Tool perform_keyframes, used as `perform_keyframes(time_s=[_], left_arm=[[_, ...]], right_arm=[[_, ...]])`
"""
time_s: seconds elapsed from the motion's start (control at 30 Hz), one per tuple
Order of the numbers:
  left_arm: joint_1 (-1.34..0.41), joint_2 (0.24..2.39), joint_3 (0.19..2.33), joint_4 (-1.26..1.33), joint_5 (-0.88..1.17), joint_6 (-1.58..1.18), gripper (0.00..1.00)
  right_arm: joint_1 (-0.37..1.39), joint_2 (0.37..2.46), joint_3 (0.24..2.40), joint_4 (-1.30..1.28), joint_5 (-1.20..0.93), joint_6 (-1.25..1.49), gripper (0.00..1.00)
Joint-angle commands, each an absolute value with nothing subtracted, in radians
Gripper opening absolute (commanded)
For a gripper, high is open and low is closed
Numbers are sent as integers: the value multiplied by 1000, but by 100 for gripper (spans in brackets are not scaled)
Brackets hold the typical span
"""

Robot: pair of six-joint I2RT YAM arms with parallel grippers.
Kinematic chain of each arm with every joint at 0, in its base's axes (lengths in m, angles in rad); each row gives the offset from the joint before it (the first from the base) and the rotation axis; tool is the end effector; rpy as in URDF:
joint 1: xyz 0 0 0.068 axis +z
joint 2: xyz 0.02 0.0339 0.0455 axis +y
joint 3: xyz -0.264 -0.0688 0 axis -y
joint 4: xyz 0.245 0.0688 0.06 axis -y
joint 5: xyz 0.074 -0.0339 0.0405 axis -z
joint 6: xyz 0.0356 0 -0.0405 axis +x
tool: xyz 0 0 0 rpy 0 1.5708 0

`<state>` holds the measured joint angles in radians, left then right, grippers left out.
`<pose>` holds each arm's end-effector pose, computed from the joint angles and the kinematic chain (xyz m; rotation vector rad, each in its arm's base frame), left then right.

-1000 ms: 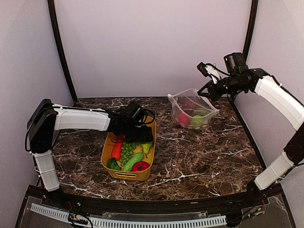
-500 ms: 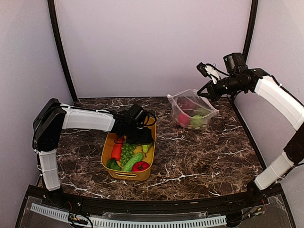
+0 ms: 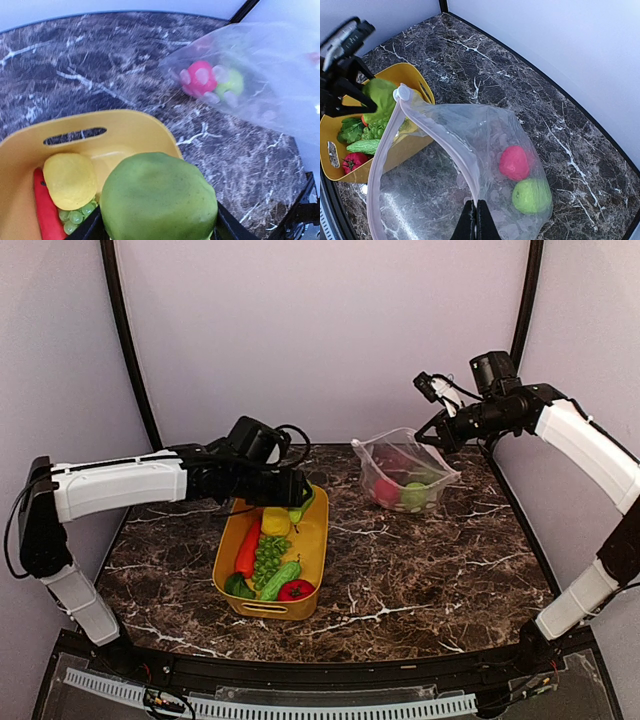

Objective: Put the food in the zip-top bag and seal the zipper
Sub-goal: Pick up the fake fruit from the bin, then place the fake fruit in the zipper food storage bag.

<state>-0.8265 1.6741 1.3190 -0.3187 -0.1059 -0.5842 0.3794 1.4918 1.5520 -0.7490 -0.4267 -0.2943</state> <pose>0.2624 -0.2794 0.2789 0.2216 2.3092 -0.6299 0.2939 0.1330 0.3837 -0.9510 2.0265 0.5267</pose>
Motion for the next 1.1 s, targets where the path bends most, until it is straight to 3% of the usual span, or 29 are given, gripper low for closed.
perform_keyframes(time_s=[0.0, 0.13, 0.33, 0.57, 1.07], left_arm=[[-821, 1536, 1282, -203, -51, -425, 46], [-836, 1454, 1273, -7, 115, -390, 45], [-888, 1504, 1281, 341, 287, -428, 44], [-978, 1637, 1318, 677, 176, -383, 43], [-1040, 1966, 1482, 752, -41, -215, 39]], right_arm=[[388, 1507, 1561, -741, -439, -289, 0], [387, 1512, 1562, -739, -446, -285, 0], [388, 1521, 1561, -738, -462, -275, 0], [388, 1525, 1565, -738, -465, -268, 0], [388, 1544, 1624, -779, -499, -225, 0]])
